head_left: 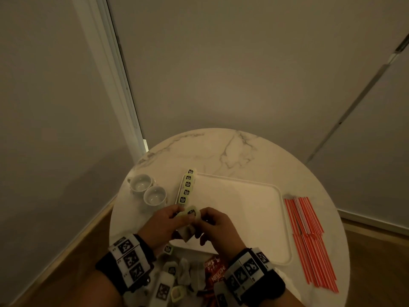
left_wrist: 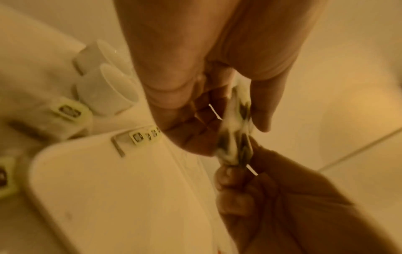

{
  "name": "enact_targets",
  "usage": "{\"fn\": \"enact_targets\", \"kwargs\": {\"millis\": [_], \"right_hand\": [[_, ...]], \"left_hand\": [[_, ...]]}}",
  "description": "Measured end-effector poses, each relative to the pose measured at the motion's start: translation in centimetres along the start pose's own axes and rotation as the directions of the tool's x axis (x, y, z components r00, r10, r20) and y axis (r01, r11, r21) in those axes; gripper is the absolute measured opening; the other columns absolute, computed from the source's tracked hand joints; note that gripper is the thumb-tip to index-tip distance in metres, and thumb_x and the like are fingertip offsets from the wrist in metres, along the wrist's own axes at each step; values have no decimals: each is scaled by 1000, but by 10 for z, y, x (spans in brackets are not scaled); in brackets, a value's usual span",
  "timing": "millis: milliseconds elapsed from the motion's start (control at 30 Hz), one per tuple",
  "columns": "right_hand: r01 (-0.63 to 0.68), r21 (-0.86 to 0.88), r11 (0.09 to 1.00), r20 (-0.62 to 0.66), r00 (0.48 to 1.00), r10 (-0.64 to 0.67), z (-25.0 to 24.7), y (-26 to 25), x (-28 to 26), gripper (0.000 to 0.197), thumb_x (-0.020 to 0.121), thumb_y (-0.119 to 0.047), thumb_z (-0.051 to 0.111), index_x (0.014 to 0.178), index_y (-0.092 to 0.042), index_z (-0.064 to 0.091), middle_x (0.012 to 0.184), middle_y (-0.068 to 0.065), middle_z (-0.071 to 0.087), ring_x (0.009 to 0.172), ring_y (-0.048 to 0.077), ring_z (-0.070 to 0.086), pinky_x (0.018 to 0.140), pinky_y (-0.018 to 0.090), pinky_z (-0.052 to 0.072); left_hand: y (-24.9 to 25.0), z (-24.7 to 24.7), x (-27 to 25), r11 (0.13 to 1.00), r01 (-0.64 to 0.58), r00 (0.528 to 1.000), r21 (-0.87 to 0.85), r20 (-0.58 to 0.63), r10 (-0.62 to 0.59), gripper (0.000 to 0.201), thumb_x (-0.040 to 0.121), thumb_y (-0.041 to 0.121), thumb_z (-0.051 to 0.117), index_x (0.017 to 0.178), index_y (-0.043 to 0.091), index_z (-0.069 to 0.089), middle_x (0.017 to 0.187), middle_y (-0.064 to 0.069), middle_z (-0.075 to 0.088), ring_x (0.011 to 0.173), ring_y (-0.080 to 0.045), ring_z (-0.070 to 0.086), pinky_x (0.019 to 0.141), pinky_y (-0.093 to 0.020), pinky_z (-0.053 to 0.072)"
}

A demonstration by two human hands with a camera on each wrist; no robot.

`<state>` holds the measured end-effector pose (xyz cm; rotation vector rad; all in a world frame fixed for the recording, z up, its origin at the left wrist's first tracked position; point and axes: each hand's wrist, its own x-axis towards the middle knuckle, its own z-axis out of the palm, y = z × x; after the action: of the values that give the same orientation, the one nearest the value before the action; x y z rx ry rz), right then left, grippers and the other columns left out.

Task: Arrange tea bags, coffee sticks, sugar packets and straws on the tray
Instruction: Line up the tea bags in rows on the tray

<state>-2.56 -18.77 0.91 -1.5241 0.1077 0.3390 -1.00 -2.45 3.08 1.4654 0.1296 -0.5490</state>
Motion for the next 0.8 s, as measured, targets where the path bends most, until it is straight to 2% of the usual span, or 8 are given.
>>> {"fn": "enact_targets", "kwargs": {"millis": [67,167,267,333,433,500,567,800], "right_hand": [[-15,109,994,-63,998,22,-1,-6,4,6,90,-2,59,91,3,62,75,16,63,57,20,57,51,30,48],[-23,217,976,-76,996,41,-4,-12,8,7,90,2,57,91,0,64,78,15,65,59,21,59,56,31,51],[-21,259,966,-95,994,47,-10,-14,11,12,89,4,57,98,0,65,80,13,67,62,20,59,59,30,51],[-9,264,964,-118,992,41,-12,-15,14,14,88,3,60,101,1,64,82,13,68,63,20,59,60,30,51],[26,173,985,-159,987,2,-16,-16,20,16,87,1,62,102,-1,63,85,15,70,65,21,61,62,32,51],[44,98,994,-160,987,-28,-18,-16,26,15,86,0,63,102,-2,63,84,15,71,66,21,63,63,32,53],[59,40,997,-151,987,-52,-21,-17,32,14,87,-2,63,100,-4,64,82,11,72,67,20,65,65,32,55],[-48,-101,994,-170,985,30,-36,-12,65,10,84,-10,70,93,-5,73,80,13,71,64,14,63,57,27,51]], "left_hand": [[0,7,3,984,3,1000,-177,-3,-4,34,74,13,69,107,2,62,93,-18,69,81,-28,65,65,-34,52],[-1,15,10,935,-23,997,-353,-72,-3,35,76,12,63,110,2,62,104,-19,69,90,-30,62,74,-39,48],[-1,18,18,891,-38,992,-452,-123,-20,16,86,8,54,100,1,59,108,-19,68,97,-32,63,83,-45,50],[3,18,25,887,-66,988,-457,-152,-5,15,89,-2,40,87,4,54,97,-20,68,91,-35,63,83,-48,52],[10,22,37,949,-89,977,-302,-214,24,12,90,-1,44,95,5,53,75,-13,56,65,-23,51,64,-38,51],[11,25,46,983,-87,977,-158,-208,53,15,90,13,58,103,6,60,74,-11,54,63,-20,49,60,-33,49],[12,27,56,995,-99,971,0,-218,96,13,87,19,65,97,10,67,75,-10,60,67,-21,53,60,-32,49],[15,23,85,950,-134,923,281,-314,223,6,87,16,65,85,10,66,72,-3,63,59,-14,53,52,-24,45]]}}
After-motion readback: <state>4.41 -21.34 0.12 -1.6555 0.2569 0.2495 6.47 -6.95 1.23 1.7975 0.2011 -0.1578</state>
